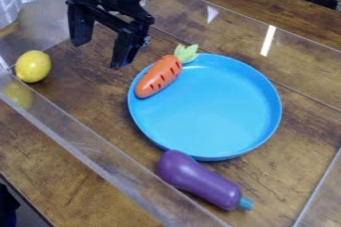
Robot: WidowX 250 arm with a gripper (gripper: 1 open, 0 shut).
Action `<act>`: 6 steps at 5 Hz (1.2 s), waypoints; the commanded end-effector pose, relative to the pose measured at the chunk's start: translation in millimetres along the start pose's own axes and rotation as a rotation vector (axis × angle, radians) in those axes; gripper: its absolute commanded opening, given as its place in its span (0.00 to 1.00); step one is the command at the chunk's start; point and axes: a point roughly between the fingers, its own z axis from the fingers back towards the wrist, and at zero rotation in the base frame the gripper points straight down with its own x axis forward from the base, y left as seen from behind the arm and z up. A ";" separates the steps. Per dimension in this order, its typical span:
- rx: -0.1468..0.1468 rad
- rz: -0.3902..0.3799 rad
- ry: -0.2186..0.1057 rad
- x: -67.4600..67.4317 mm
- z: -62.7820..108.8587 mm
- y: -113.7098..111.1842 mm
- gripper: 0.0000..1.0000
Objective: Remove the lemon from the blue tray and put it on the table
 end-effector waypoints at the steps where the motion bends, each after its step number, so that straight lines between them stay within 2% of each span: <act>1: -0.018 0.103 -0.026 6.7 11.2 4.6 1.00; 2: -0.031 0.174 -0.007 9.1 10.1 3.0 1.00; 5: -0.041 0.222 0.026 25.9 20.1 8.6 1.00; 6: -0.040 0.217 0.039 22.5 19.9 2.1 1.00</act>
